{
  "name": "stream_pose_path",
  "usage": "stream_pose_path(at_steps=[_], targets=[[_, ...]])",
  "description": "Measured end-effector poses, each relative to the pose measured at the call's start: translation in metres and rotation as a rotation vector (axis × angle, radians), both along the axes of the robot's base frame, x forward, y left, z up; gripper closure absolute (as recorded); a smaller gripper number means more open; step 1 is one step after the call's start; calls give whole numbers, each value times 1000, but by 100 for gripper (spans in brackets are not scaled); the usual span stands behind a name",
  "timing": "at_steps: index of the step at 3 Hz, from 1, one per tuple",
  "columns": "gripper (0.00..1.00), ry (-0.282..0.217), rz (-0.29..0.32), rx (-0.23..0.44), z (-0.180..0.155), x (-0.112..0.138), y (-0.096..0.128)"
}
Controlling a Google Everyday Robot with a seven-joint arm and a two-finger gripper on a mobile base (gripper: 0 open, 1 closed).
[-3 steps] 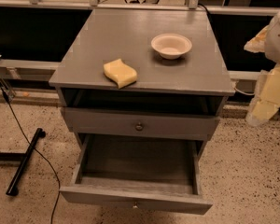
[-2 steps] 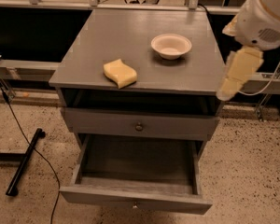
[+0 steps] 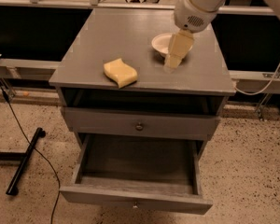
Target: Place sponge into middle drawer
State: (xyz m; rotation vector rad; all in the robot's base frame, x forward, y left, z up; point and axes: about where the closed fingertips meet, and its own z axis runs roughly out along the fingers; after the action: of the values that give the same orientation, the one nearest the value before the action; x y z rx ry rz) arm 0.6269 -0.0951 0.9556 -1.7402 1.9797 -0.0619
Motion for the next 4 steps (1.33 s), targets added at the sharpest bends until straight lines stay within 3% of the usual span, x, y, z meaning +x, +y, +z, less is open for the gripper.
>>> stream_pose_path(at_steps=[1, 3, 4], targets=[[0, 33, 53, 2, -23, 40, 44], [0, 81, 130, 11, -42, 43, 67], [0, 111, 215, -3, -64, 32, 87]])
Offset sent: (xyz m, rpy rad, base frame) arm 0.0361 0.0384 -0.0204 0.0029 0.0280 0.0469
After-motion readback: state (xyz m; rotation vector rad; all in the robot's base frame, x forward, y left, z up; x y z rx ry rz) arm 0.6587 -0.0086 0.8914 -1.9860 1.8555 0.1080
